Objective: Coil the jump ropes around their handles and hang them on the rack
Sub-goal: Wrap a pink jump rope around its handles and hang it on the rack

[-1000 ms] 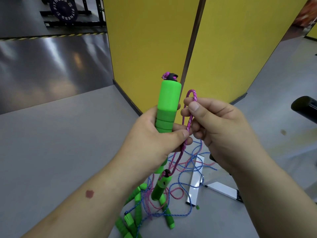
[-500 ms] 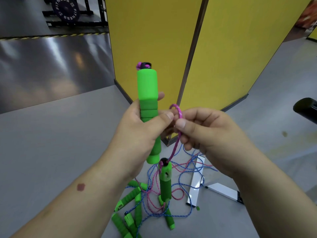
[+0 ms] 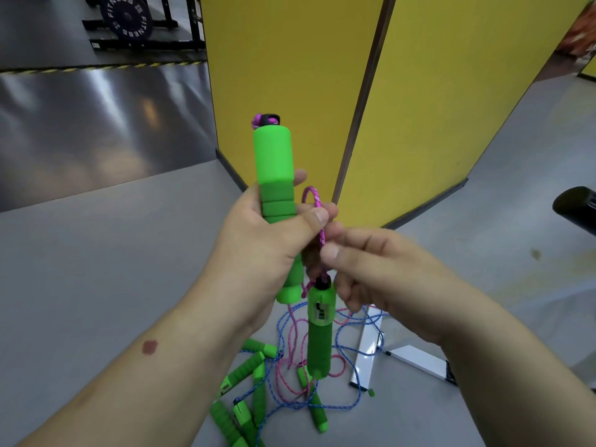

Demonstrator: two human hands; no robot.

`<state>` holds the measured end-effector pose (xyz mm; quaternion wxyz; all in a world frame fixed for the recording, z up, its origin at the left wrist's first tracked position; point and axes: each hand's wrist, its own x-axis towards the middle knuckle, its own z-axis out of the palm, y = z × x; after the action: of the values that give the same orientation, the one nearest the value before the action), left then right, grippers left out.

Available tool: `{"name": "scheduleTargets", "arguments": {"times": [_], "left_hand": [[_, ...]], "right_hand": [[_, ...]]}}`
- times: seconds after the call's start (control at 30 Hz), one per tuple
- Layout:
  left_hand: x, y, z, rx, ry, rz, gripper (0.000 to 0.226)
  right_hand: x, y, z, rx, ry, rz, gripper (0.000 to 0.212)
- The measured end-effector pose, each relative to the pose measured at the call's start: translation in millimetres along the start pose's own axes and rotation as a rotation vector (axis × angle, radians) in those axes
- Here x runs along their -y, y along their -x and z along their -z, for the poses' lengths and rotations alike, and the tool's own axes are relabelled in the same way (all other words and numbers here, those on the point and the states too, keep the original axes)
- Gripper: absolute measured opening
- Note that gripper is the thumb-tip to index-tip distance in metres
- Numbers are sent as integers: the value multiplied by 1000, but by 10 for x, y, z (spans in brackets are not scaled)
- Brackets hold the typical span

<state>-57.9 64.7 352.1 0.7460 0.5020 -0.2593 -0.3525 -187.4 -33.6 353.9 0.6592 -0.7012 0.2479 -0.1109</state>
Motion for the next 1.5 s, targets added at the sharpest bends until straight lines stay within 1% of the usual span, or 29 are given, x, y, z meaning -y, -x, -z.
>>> {"name": "scheduleTargets", "arguments": {"times": [0.07, 0.1, 0.13, 0.27, 0.33, 0.4, 0.5, 0.57, 0.63, 0.7, 0.77, 0.83, 0.97, 1.07, 1.2, 1.33, 1.5], "left_hand": [[-35, -1, 9, -17, 48, 13, 41], [-43, -6, 16, -29, 55, 12, 40], [-41, -14, 24, -41, 51, 8, 38], [4, -11, 49, -11, -13, -1, 38], [48, 1, 60, 37, -56, -6, 42], [68, 15, 65, 108, -61, 9, 44], [101, 21, 78, 220, -75, 51, 47], [137, 19, 76, 275, -176, 34, 50], [155, 29, 54, 319, -249, 36, 47], [156, 37, 45, 346, -249, 74, 47], [145, 36, 52, 360, -237, 111, 50], [143, 27, 70, 364, -229, 141, 52], [181, 24, 107, 342, -240, 218, 46], [194, 7, 146, 370, -230, 280, 47], [186, -1, 201, 415, -233, 346, 48], [193, 15, 222, 427, -233, 365, 45], [180, 39, 195, 440, -234, 369, 31]], "right_hand": [[-10, 12, -13, 39, 93, 28, 16], [-9, 12, -14, 34, 120, 45, 10], [-6, 12, -8, 15, 130, 61, 9], [59, 16, -6, -85, 30, 165, 10], [95, 16, -21, -137, -20, 220, 12], [105, 6, -15, -231, -70, 246, 15], [117, -3, 8, -353, -127, 265, 11], [122, -6, 27, -393, -178, 291, 11], [123, -16, 40, -399, -219, 312, 10], [115, -25, 41, -404, -240, 329, 11], [117, -27, 30, -427, -265, 344, 11], [136, -24, 17, -451, -322, 362, 11], [183, -35, 7, -500, -472, 391, 11], [195, -44, 6, -528, -533, 413, 14], [190, -42, 16, -555, -554, 436, 11], [187, -54, 17, -577, -561, 428, 10], [182, -65, 20, -586, -556, 412, 11]]}}
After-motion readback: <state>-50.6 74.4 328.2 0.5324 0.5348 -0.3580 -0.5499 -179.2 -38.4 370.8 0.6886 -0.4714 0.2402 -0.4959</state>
